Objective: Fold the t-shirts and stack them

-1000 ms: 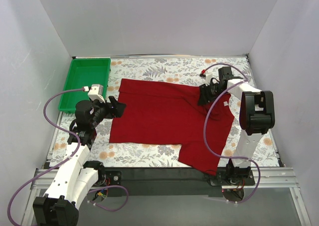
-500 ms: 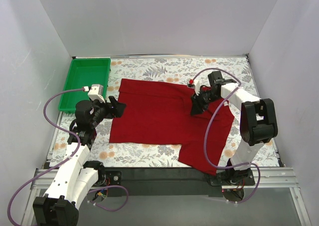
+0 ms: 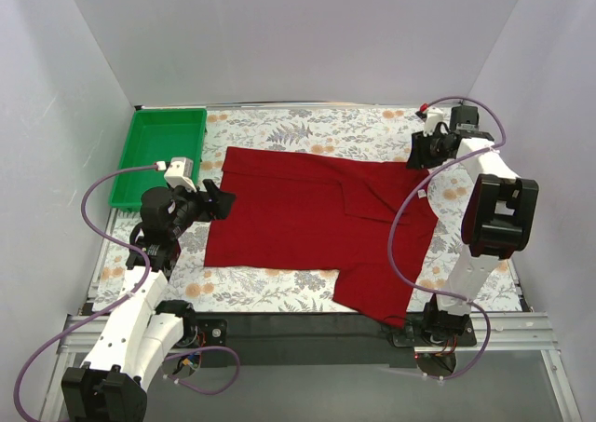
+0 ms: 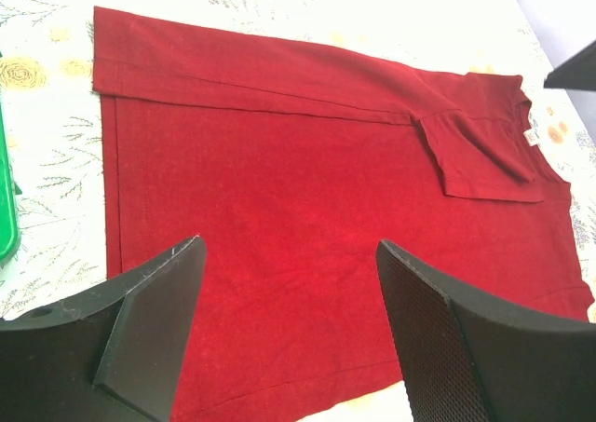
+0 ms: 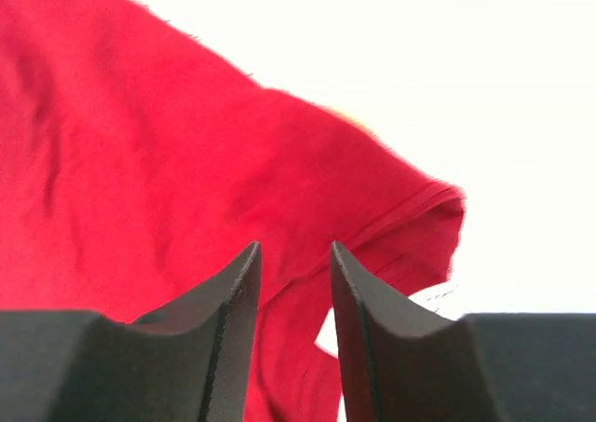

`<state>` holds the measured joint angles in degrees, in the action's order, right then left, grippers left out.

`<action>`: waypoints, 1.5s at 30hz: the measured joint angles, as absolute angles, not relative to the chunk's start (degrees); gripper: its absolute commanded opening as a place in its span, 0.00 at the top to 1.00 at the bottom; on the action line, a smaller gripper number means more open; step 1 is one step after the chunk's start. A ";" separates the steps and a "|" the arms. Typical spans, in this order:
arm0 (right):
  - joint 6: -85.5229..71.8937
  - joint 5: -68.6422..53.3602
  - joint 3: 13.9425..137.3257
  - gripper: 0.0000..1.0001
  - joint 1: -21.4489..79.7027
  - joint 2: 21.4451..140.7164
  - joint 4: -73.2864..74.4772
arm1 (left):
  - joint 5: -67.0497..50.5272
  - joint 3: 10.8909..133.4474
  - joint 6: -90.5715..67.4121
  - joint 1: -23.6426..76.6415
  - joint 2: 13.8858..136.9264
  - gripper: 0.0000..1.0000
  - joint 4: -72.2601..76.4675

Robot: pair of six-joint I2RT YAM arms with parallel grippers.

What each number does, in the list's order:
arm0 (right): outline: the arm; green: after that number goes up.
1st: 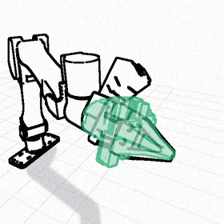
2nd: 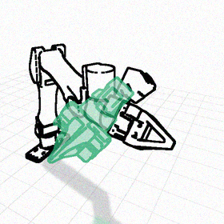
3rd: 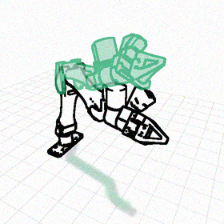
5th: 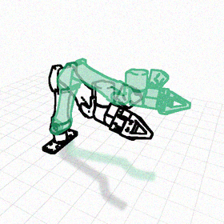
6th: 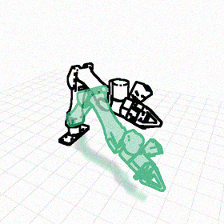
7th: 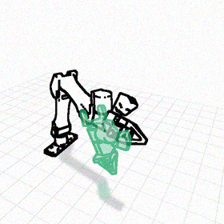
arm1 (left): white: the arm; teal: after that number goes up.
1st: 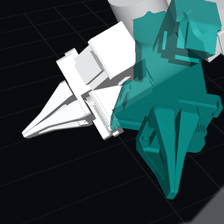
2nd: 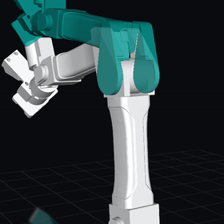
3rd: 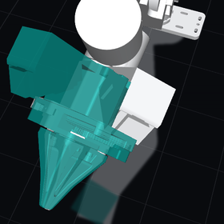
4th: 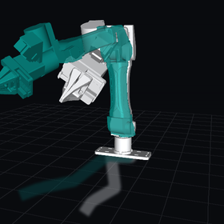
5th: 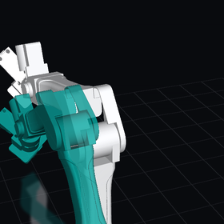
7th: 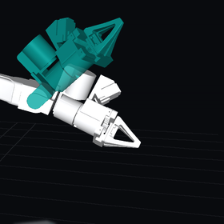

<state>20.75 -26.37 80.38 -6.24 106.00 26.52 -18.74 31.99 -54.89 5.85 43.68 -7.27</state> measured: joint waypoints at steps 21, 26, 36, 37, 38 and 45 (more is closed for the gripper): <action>13.80 -20.27 85.47 0.67 -9.02 116.40 25.10 | -18.94 31.99 -54.89 5.85 44.23 0.31 -7.27; 13.61 -20.03 86.56 0.67 -9.02 117.19 25.04 | -18.94 31.99 -54.89 5.85 44.51 0.31 -7.25; 13.39 -19.64 86.98 0.67 -9.04 119.48 25.08 | -18.94 31.99 -54.89 5.85 44.84 0.31 -7.25; 13.39 -19.64 87.02 0.67 -9.04 119.48 25.06 | -18.94 31.99 -54.87 5.85 44.84 0.31 -7.22; 13.34 -19.64 87.13 0.68 -9.04 119.50 25.08 | -18.94 31.99 -54.87 5.85 44.84 0.31 -7.22; 12.62 -19.77 88.07 0.84 -9.10 120.16 25.06 | -18.94 31.99 -54.89 5.85 44.86 0.32 -7.22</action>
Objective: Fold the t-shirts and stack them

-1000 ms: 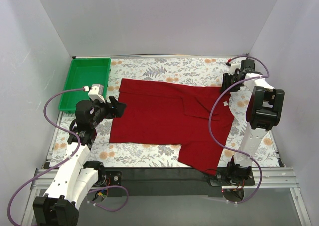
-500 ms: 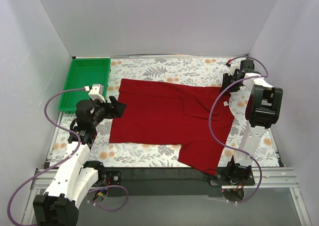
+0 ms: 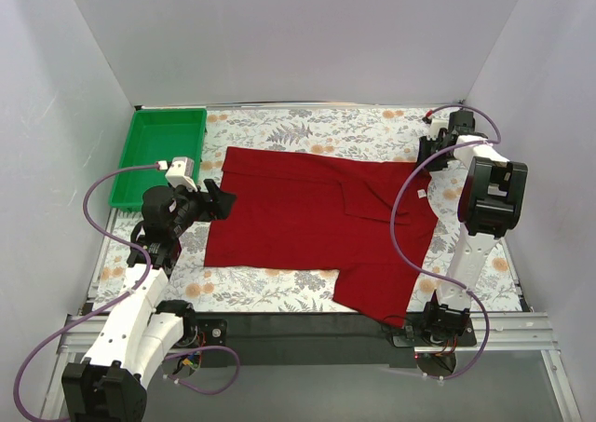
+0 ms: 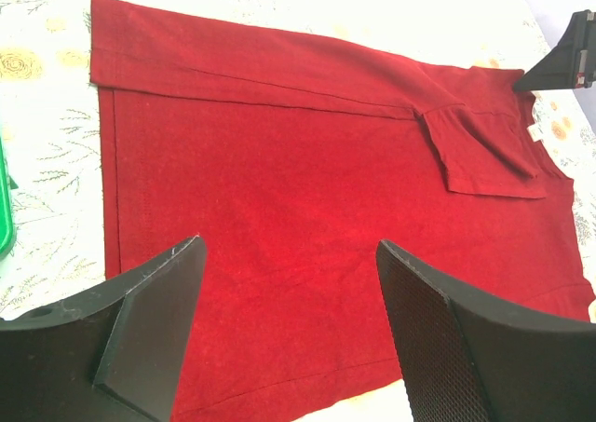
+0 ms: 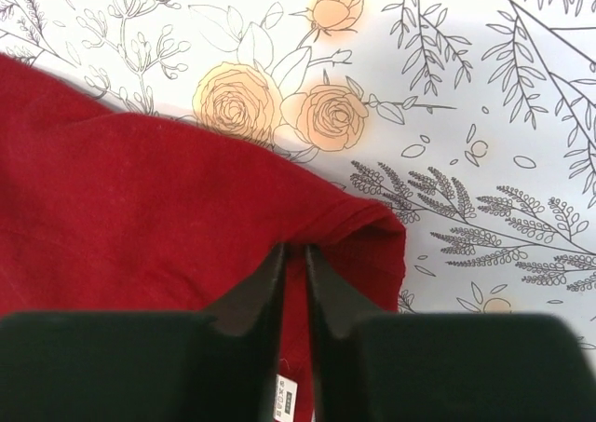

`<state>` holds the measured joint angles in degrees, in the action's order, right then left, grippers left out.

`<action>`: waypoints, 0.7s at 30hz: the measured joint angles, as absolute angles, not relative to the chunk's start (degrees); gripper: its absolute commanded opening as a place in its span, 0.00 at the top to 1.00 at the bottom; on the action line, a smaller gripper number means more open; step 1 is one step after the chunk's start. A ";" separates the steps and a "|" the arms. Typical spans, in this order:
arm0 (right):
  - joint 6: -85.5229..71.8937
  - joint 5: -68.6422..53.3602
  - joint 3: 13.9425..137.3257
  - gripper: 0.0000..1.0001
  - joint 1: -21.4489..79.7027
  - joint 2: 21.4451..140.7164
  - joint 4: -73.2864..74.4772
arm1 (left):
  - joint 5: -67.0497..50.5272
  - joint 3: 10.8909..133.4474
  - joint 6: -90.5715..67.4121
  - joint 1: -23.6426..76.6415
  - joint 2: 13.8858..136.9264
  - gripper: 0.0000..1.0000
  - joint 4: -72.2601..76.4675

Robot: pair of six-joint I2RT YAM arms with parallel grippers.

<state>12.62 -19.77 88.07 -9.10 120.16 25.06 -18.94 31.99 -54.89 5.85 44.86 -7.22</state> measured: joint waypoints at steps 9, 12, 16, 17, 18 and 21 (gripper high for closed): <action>11.68 -20.36 90.13 0.99 -9.89 121.78 25.06 | -18.94 31.99 -54.87 5.85 45.58 0.31 -7.07; 11.29 -20.80 90.89 0.99 -10.24 121.80 24.86 | -18.94 31.99 -54.87 5.85 45.67 0.31 -7.05; 10.59 -21.43 92.12 0.99 -10.90 121.95 24.21 | -18.94 31.99 -54.87 5.85 45.74 0.31 -7.01; 10.44 -21.58 92.44 0.99 -11.03 122.04 24.01 | -18.94 31.99 -54.87 5.85 45.80 0.31 -7.01; 10.31 -21.80 92.88 0.99 -11.18 122.26 23.77 | -18.94 31.99 -54.87 5.85 45.93 0.31 -6.96; 9.65 -22.52 94.26 0.99 -11.42 123.11 23.35 | -18.94 31.99 -54.87 5.85 46.46 0.31 -6.92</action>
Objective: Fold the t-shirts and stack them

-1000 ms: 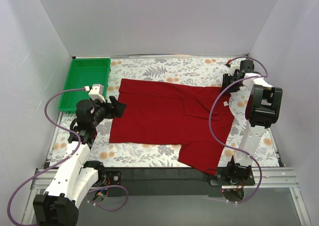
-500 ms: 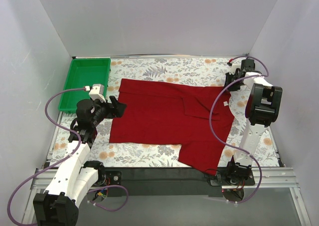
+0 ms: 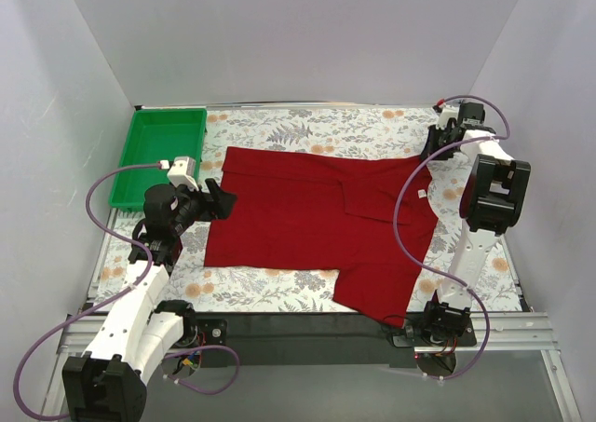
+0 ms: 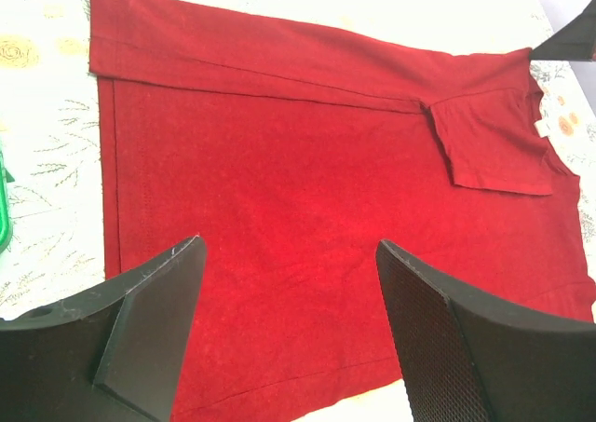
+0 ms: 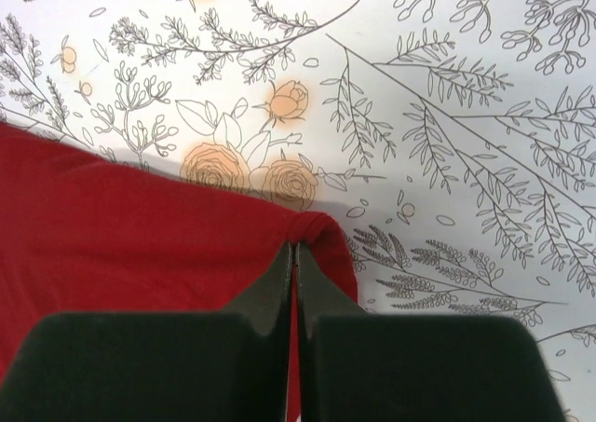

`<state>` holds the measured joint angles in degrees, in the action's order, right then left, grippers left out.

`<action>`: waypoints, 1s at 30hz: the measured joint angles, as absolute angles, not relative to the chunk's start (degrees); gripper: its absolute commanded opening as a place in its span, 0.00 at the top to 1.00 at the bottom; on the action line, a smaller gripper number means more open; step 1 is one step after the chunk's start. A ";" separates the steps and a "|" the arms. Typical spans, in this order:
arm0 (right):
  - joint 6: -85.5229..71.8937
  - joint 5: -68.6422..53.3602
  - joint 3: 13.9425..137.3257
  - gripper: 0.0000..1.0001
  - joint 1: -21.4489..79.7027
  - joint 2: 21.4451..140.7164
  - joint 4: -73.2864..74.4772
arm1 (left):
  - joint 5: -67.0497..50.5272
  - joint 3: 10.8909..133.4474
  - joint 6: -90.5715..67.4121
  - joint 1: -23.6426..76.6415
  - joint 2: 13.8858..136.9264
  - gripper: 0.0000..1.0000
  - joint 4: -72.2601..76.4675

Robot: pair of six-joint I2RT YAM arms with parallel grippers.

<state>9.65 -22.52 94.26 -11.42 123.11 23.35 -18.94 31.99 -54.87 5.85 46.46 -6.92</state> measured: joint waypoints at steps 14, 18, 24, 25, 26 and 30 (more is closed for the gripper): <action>8.91 -23.16 97.76 0.87 -11.44 126.52 22.50 | -18.94 31.99 -54.85 5.85 46.92 0.32 -6.87; 9.96 -19.55 97.76 0.62 -11.51 126.41 22.35 | -18.92 31.99 -54.85 5.85 46.94 0.31 -6.87; 14.41 -15.97 92.51 0.34 -11.55 119.26 22.39 | -18.92 31.99 -54.89 5.85 46.94 0.31 -6.87; 15.92 -16.16 90.96 0.34 -11.55 116.86 22.50 | -18.90 31.99 -55.05 5.85 46.94 0.28 -6.85; 17.85 -17.04 89.32 0.34 -11.55 114.02 22.76 | -18.87 31.97 -55.29 5.85 46.94 0.26 -6.85; 33.95 -27.42 82.37 0.35 -11.60 101.60 28.69 | -18.33 31.90 -59.18 5.85 47.35 0.24 -6.81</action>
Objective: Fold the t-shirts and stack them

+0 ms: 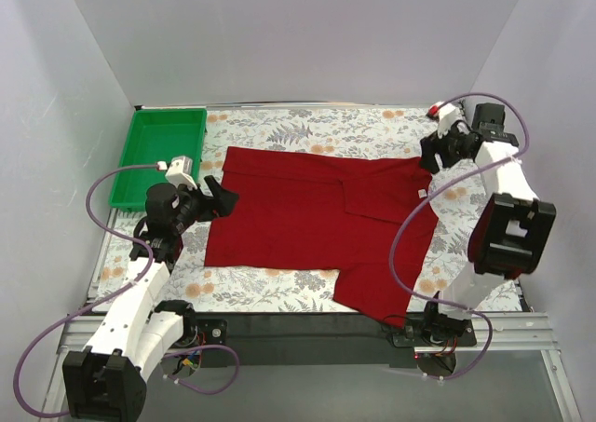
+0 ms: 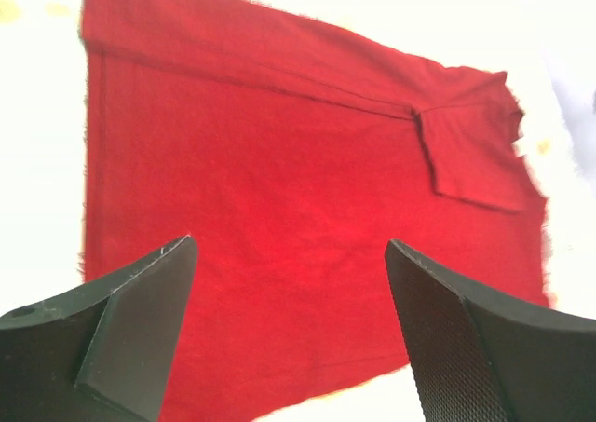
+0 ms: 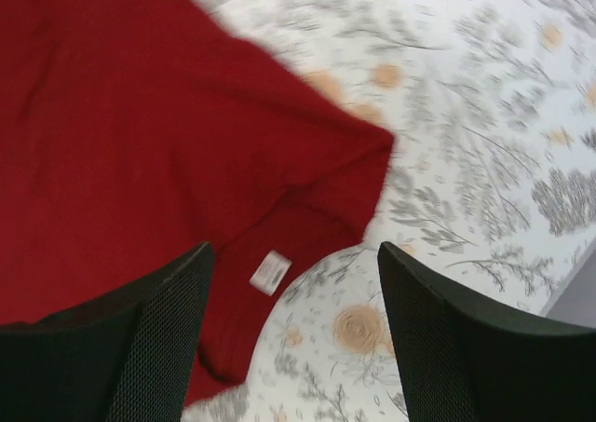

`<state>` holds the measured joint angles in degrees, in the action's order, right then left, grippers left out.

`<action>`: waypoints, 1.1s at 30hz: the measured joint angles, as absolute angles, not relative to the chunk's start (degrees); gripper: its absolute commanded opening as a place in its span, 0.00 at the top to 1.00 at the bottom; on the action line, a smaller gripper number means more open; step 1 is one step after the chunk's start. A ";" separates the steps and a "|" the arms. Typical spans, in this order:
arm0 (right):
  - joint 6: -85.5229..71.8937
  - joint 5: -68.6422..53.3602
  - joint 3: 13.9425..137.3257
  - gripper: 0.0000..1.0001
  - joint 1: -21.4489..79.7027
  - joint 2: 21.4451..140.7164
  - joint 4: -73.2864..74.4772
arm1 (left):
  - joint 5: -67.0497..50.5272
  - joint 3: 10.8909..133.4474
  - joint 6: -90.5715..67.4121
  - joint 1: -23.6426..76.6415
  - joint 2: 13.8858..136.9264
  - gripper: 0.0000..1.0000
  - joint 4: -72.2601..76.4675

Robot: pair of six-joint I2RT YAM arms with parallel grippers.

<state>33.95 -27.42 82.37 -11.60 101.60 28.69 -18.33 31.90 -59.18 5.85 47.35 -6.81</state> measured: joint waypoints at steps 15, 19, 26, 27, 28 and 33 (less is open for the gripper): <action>94.67 -40.23 44.23 0.35 -0.51 69.67 59.55 | -9.56 35.48 -88.18 6.85 53.23 0.43 -36.03; 95.77 -41.60 42.30 0.35 2.90 67.88 59.83 | -5.32 33.89 -92.58 8.21 56.31 0.44 -41.12; 95.37 -43.38 40.40 0.36 7.51 66.94 59.66 | 3.05 33.36 -101.12 12.10 59.86 0.41 -48.86; 95.24 -43.70 40.40 0.36 7.66 66.94 59.53 | 3.86 33.19 -102.37 12.56 59.83 0.41 -49.69; 95.07 -43.97 40.40 0.36 7.73 66.94 59.46 | 4.40 32.82 -103.55 12.86 59.90 0.41 -50.17; 94.32 -44.99 40.40 0.36 8.03 66.94 59.40 | 5.98 30.63 -108.22 13.28 63.66 0.51 -50.41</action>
<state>94.32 -44.99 40.40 8.03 66.94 59.40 5.98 30.63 -108.22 13.28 63.66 -50.41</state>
